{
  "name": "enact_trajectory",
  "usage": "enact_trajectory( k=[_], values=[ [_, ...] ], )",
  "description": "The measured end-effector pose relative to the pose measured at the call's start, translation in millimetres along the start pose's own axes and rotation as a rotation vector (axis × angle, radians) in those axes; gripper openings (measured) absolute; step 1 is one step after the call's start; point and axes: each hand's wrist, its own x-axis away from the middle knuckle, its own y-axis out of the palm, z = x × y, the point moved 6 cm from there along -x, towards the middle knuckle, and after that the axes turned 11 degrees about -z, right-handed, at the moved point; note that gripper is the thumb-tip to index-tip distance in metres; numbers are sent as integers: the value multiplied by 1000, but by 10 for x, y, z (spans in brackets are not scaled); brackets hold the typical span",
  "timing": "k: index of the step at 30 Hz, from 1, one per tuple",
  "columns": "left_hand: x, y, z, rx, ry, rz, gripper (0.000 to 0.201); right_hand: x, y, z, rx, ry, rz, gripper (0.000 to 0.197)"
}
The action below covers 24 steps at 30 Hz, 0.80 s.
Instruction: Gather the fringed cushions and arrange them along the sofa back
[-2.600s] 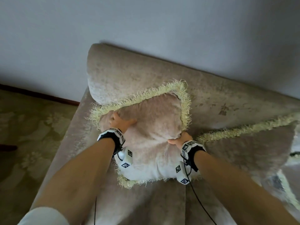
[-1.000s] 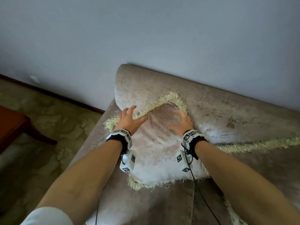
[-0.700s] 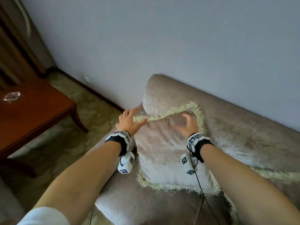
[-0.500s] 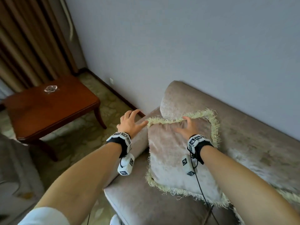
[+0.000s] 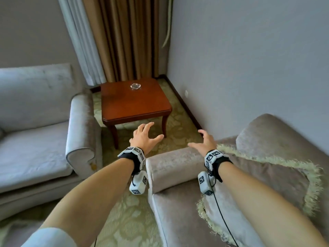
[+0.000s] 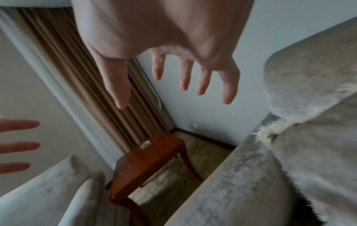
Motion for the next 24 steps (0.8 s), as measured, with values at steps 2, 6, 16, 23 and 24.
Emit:
enact_trajectory(
  k=[2, 6, 16, 23, 24],
  values=[
    [50, -247, -394, 27, -46, 34, 73, -84, 359, -329, 24, -34, -53, 74],
    [176, -695, -1168, 67, -136, 95, 72, -183, 1051, -954, 103, -96, -122, 74],
    [675, -1770, -2962, 191, -350, 276, 72, -275, 2869, -2474, 233, -243, -339, 70],
    [1179, -2377, -3860, 226, -505, 429, 73, -170, 4000, -3337, 324, -368, -506, 73],
    [1257, -2449, -3996, 229, -540, 448, 73, -155, 4182, -3466, 334, -393, -539, 74]
  ],
)
